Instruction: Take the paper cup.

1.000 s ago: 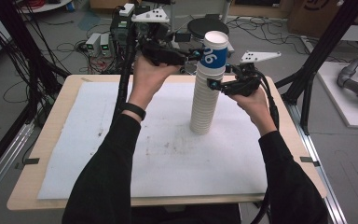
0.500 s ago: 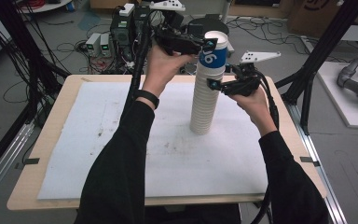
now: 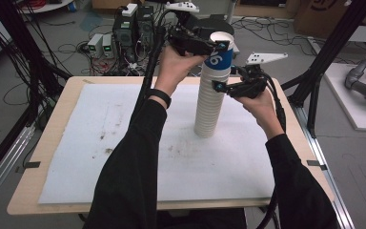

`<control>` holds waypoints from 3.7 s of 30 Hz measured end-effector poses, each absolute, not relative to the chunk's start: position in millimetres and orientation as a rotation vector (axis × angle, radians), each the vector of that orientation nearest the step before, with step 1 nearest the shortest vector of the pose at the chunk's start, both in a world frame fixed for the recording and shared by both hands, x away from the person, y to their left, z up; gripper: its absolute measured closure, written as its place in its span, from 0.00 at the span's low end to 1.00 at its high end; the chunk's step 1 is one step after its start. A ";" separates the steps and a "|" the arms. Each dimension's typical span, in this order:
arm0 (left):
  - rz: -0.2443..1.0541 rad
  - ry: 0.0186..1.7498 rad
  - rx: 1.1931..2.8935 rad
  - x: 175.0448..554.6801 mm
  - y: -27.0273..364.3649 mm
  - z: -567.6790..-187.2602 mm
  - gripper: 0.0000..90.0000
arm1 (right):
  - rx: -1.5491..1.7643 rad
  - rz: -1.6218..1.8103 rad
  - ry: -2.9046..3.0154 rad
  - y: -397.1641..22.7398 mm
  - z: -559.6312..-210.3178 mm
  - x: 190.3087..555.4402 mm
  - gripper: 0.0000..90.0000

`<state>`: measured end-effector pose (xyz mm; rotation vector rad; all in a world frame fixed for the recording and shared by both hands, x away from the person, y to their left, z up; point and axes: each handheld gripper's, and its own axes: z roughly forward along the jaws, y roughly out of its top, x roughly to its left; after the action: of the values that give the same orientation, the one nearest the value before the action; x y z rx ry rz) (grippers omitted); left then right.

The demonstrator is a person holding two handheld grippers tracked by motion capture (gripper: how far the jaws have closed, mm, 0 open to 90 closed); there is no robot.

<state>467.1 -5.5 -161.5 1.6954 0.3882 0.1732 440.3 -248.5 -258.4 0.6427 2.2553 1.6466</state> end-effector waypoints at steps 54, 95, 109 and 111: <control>0.303 0.304 1.534 444.6 18.5 -107.3 0.33 | 0.654 1.648 2.255 -249.7 -258.5 439.8 0.14; 0.358 0.328 1.645 361.3 139.8 -148.4 0.34 | 0.672 1.621 2.274 -249.9 -257.7 437.0 0.14; 0.354 0.349 1.679 343.3 154.7 -181.7 0.34 | 0.673 1.615 2.275 -250.3 -257.5 436.6 0.14; 0.364 0.352 1.680 341.2 156.9 -186.6 0.34 | 0.671 1.616 2.274 -250.4 -257.6 436.8 0.14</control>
<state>341.2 156.9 -186.6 1.6800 0.3516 0.3635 436.8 -250.4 -257.6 0.6711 2.2739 1.6165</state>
